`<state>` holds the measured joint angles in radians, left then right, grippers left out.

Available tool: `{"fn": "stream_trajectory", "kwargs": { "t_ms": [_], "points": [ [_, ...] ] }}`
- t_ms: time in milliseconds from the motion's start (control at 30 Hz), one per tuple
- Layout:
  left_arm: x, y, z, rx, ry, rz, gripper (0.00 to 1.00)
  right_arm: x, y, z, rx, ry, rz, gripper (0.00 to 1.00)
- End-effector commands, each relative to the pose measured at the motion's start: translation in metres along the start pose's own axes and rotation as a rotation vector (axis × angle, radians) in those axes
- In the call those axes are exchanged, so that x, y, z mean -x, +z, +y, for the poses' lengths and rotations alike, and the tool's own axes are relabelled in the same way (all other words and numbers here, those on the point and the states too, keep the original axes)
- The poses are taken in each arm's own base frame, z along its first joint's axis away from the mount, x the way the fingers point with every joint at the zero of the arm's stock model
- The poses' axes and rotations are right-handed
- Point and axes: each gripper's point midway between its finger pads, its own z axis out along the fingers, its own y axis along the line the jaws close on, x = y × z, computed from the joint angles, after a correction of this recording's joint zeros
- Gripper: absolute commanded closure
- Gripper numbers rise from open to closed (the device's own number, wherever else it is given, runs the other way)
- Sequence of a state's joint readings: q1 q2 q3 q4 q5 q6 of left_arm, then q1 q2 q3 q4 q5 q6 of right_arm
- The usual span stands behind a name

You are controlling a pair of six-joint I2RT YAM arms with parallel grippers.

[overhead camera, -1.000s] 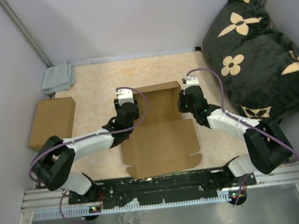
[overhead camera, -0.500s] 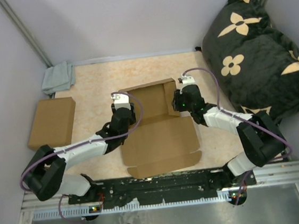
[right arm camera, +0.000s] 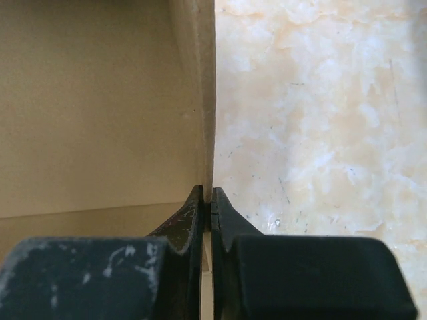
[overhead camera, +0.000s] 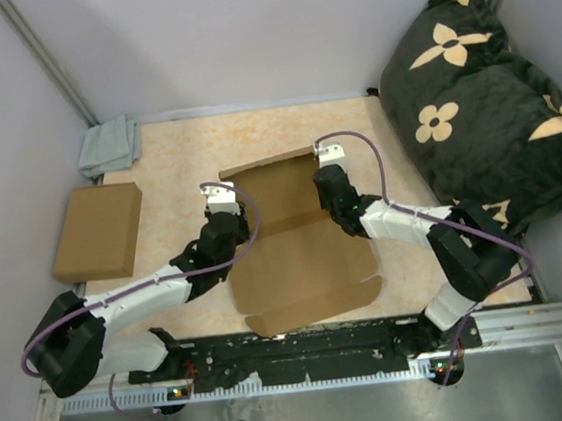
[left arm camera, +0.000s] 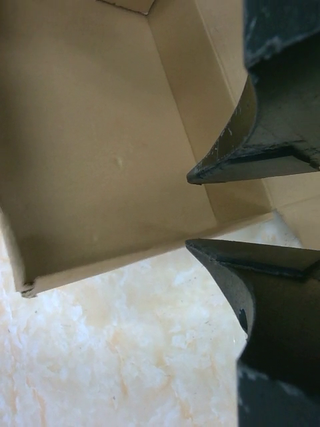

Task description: Fold the paper box

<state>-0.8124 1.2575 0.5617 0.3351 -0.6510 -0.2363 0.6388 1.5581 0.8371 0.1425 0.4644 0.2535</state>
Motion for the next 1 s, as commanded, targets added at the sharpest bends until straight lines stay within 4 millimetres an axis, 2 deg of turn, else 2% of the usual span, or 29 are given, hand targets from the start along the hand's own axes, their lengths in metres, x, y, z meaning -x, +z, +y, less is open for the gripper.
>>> {"fn": "stream_trajectory", "kwargs": {
  "t_ms": [0, 200, 467, 500, 567, 633, 700, 833, 967],
  "points": [
    [0.003, -0.012, 0.0, 0.012, -0.021, -0.004, 0.56, 0.009, 0.005, -0.017, -0.176, -0.031, -0.027, 1.0],
    [0.011, -0.025, 0.002, 0.045, -0.052, 0.02, 0.57, -0.005, 0.013, -0.017, -0.225, -0.044, 0.064, 1.0],
    [0.028, -0.04, 0.007, 0.04, -0.084, -0.002, 0.57, 0.004, 0.009, 0.003, -0.137, -0.035, 0.165, 1.0],
    [0.029, -0.041, 0.008, 0.04, -0.086, -0.003, 0.56, 0.003, 0.007, 0.006, -0.114, -0.029, 0.184, 0.96],
    [0.031, -0.045, 0.01, 0.037, -0.093, -0.007, 0.56, 0.003, 0.002, 0.012, -0.076, -0.006, 0.204, 0.76],
    [0.033, -0.048, 0.012, 0.034, -0.101, -0.012, 0.56, 0.004, -0.005, 0.014, -0.056, 0.017, 0.208, 0.61],
    [0.036, -0.051, 0.014, 0.033, -0.111, -0.02, 0.56, 0.017, -0.016, 0.012, -0.039, 0.04, 0.178, 0.49],
    [0.044, -0.057, 0.018, 0.028, -0.122, -0.041, 0.55, 0.04, -0.023, 0.002, -0.039, 0.055, 0.136, 0.44],
    [0.052, -0.063, 0.023, 0.031, -0.129, -0.061, 0.55, 0.065, -0.014, -0.016, -0.025, 0.104, 0.115, 0.42]
  ]
}}
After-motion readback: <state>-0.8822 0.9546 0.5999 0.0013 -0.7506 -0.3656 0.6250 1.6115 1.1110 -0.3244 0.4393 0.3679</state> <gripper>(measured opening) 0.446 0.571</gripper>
